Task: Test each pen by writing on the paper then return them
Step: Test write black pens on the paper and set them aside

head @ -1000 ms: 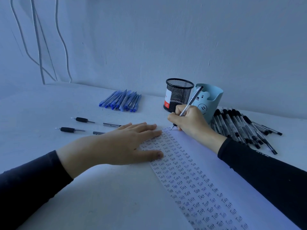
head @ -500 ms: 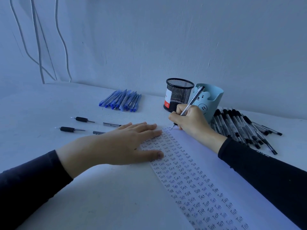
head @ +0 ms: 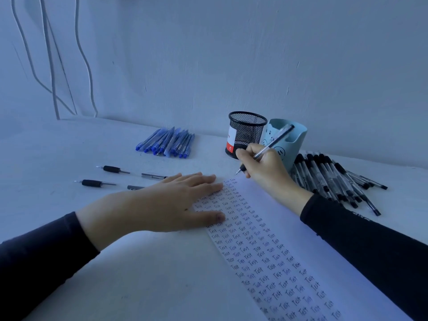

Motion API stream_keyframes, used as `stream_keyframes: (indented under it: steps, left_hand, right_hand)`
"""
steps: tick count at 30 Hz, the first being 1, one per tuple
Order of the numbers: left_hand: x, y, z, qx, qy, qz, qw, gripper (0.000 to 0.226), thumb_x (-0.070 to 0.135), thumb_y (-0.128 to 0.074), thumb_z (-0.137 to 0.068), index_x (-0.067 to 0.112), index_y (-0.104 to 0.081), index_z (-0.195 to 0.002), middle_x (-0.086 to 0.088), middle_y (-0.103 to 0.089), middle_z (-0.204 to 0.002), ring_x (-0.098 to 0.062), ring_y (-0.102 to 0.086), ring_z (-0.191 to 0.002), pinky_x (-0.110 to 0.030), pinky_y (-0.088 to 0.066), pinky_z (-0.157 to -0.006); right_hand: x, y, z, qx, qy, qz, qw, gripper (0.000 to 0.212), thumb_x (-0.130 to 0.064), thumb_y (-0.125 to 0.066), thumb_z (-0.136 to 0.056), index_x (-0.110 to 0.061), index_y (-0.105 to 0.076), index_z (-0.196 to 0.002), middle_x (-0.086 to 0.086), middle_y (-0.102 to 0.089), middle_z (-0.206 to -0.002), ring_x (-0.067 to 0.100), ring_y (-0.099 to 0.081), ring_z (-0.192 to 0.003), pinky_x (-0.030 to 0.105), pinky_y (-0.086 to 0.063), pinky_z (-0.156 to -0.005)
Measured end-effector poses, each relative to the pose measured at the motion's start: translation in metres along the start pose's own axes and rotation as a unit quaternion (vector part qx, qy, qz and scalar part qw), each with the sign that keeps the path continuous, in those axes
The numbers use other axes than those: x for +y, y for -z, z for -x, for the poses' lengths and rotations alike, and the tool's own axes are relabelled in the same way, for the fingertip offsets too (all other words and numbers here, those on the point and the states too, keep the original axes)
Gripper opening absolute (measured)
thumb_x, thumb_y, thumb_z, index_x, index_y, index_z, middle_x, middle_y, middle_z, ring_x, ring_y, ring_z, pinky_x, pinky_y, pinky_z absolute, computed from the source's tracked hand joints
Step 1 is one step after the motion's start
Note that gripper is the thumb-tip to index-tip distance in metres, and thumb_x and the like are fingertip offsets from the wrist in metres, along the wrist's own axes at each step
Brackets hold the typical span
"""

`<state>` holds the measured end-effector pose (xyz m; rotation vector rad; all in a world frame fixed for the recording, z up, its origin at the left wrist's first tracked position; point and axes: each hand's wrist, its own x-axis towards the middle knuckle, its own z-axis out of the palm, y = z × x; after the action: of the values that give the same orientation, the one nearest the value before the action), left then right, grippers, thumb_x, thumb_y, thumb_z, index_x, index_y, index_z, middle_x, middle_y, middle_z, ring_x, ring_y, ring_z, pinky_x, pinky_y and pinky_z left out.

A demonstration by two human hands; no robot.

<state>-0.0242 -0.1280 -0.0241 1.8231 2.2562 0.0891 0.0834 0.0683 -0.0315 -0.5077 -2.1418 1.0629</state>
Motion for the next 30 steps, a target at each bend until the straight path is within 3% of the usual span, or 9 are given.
stream_keyframes:
  steps: [5, 10, 12, 15, 17, 20, 23, 27, 30]
  left_hand:
    - [0.002, 0.001, 0.002, 0.000, -0.001, 0.000, 1.000, 0.086, 0.084, -0.021, -0.074, 0.048, -0.007, -0.151, 0.026, 0.000, -0.158, 0.002, 0.006, -0.145, -0.031, 0.008, -0.118]
    - [0.001, 0.001, 0.001, 0.004, -0.004, 0.001, 1.000, 0.084, 0.084, -0.023, -0.076, 0.048, -0.009, -0.151, 0.024, -0.001, -0.159, 0.000, 0.004, -0.146, -0.030, 0.008, -0.116]
    - [0.000, 0.001, 0.001, 0.005, -0.005, 0.002, 1.000, 0.084, 0.084, -0.024, -0.076, 0.048, -0.008, -0.150, 0.024, -0.001, -0.159, -0.001, 0.004, -0.146, -0.030, 0.009, -0.115]
    - [0.001, 0.001, 0.002, 0.001, -0.007, 0.001, 1.000, 0.085, 0.084, -0.022, -0.075, 0.048, -0.008, -0.151, 0.023, -0.001, -0.159, -0.001, 0.005, -0.146, -0.030, 0.009, -0.116]
    - [0.001, 0.001, 0.003, 0.003, -0.011, 0.000, 1.000, 0.087, 0.085, -0.021, -0.074, 0.048, -0.008, -0.151, 0.023, -0.001, -0.159, 0.003, 0.005, -0.143, -0.028, 0.009, -0.115]
    - [0.002, 0.001, 0.003, 0.008, -0.016, -0.002, 1.000, 0.087, 0.085, -0.021, -0.074, 0.047, -0.009, -0.151, 0.023, -0.002, -0.159, 0.009, 0.005, -0.136, -0.025, 0.010, -0.112]
    - [-0.001, 0.000, 0.002, 0.007, -0.017, -0.001, 1.000, 0.091, 0.090, -0.017, -0.069, 0.049, -0.008, -0.150, 0.023, -0.002, -0.159, 0.002, 0.004, -0.145, -0.027, 0.009, -0.114]
    - [-0.001, 0.000, 0.001, 0.007, -0.014, 0.003, 1.000, 0.092, 0.090, -0.018, -0.068, 0.049, -0.009, -0.150, 0.026, -0.003, -0.157, 0.008, 0.005, -0.138, -0.027, 0.007, -0.114]
    - [-0.002, 0.000, 0.001, 0.014, -0.020, 0.004, 1.000, 0.093, 0.091, -0.017, -0.067, 0.049, -0.011, -0.150, 0.031, -0.005, -0.152, 0.011, 0.005, -0.132, -0.024, 0.007, -0.114]
  right_hand:
    - [-0.017, 0.011, -0.001, 0.007, 0.014, 0.001, 1.000, 0.044, -0.038, -0.057, -0.097, 0.002, -0.051, -0.079, 0.007, -0.047, -0.050, 0.007, -0.041, -0.039, 0.023, -0.036, -0.046]
    - [-0.034, 0.030, -0.003, -0.041, -0.099, -0.158, 0.982, 0.039, -0.045, -0.032, -0.105, -0.017, -0.054, -0.120, 0.000, -0.041, -0.040, 0.008, -0.031, -0.033, 0.015, -0.025, -0.037]
    - [-0.038, 0.036, -0.001, -0.034, -0.091, -0.162, 0.982, 0.039, -0.041, -0.029, -0.107, -0.016, -0.057, -0.119, 0.000, -0.052, -0.046, 0.010, -0.039, -0.041, 0.016, -0.028, -0.039]
    - [-0.045, 0.048, 0.005, -0.073, -0.106, -0.144, 0.981, 0.032, -0.039, -0.039, -0.105, -0.022, -0.064, -0.117, -0.003, -0.073, -0.086, 0.011, -0.053, -0.074, 0.020, -0.039, -0.053]
    - [-0.048, 0.057, 0.009, -0.104, -0.132, -0.176, 0.970, 0.027, -0.039, -0.048, -0.101, -0.026, -0.065, -0.117, -0.003, -0.074, -0.101, 0.008, -0.053, -0.079, 0.021, -0.039, -0.058]
    - [-0.048, 0.067, 0.013, -0.092, -0.140, -0.250, 0.954, 0.028, -0.039, -0.055, -0.095, -0.025, -0.062, -0.118, 0.002, -0.075, -0.103, 0.009, -0.052, -0.077, 0.023, -0.035, -0.058]
    - [-0.046, 0.079, 0.018, -0.092, -0.138, -0.261, 0.951, 0.028, -0.040, -0.057, -0.091, -0.024, -0.061, -0.114, 0.006, -0.074, -0.107, 0.010, -0.053, -0.075, 0.024, -0.033, -0.060]
    - [-0.052, 0.098, 0.021, -0.042, -0.091, -0.269, 0.958, 0.017, -0.029, -0.057, -0.095, -0.016, -0.062, -0.105, 0.009, -0.073, -0.109, 0.012, -0.060, -0.072, 0.023, -0.049, -0.065]
    - [-0.050, 0.129, 0.016, 0.081, 0.021, -0.107, 0.991, 0.014, -0.016, -0.063, -0.095, -0.004, -0.065, -0.102, 0.002, -0.071, -0.100, 0.012, -0.067, -0.087, 0.028, -0.056, -0.085]
